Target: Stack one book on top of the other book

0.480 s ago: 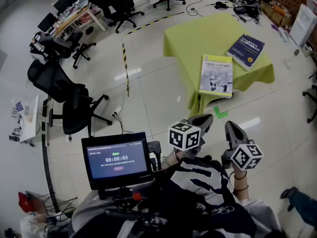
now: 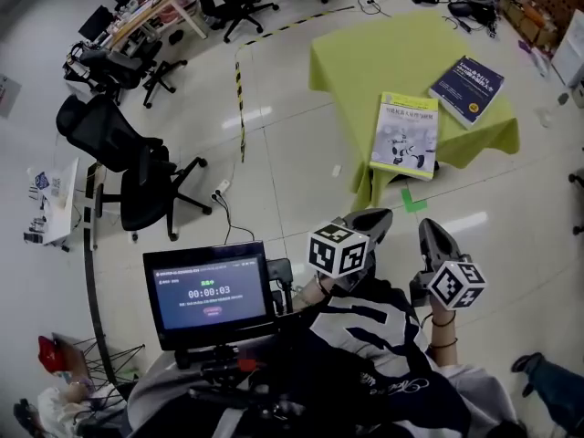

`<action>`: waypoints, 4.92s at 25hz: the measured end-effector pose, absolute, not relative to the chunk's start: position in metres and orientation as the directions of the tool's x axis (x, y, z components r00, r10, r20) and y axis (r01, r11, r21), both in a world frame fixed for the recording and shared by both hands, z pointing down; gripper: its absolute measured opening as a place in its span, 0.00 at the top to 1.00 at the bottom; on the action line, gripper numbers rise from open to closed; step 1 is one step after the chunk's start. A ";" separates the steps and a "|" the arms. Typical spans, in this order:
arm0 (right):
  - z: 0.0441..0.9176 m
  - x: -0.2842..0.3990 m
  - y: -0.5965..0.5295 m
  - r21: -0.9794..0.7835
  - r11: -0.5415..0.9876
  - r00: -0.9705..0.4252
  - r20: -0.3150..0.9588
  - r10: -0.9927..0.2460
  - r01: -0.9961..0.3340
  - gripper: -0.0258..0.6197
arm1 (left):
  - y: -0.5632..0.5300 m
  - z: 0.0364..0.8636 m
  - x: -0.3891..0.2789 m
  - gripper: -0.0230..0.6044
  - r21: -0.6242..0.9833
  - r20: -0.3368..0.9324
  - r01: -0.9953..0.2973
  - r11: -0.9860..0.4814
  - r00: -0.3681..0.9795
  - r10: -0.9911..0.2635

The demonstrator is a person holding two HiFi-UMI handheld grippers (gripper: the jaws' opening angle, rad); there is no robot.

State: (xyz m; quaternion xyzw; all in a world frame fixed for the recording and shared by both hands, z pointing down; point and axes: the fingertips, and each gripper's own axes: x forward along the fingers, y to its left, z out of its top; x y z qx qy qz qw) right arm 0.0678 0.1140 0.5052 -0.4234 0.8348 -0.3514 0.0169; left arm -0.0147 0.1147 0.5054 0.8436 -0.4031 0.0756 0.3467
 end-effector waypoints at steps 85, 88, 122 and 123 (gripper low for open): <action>0.440 0.110 -0.163 -0.891 0.246 -0.590 0.029 -0.807 -0.381 0.84 | -0.230 0.506 0.003 0.71 0.884 0.042 -0.177 -0.433 0.952 -0.303; 0.436 0.127 -0.181 -0.881 0.254 -0.566 0.019 -0.824 -0.399 0.83 | -0.253 0.494 0.020 0.71 0.828 0.066 -0.219 -0.517 0.953 -0.296; 0.610 0.263 -0.330 -0.670 0.049 -0.548 0.560 -0.621 -0.741 0.74 | -0.388 0.598 0.118 0.72 0.436 0.635 -0.858 -0.271 0.507 -0.583; 0.610 0.263 -0.329 -0.645 0.035 -0.517 0.578 -0.631 -0.764 0.73 | -0.387 0.589 0.109 0.72 0.407 0.627 -0.874 -0.266 0.479 -0.615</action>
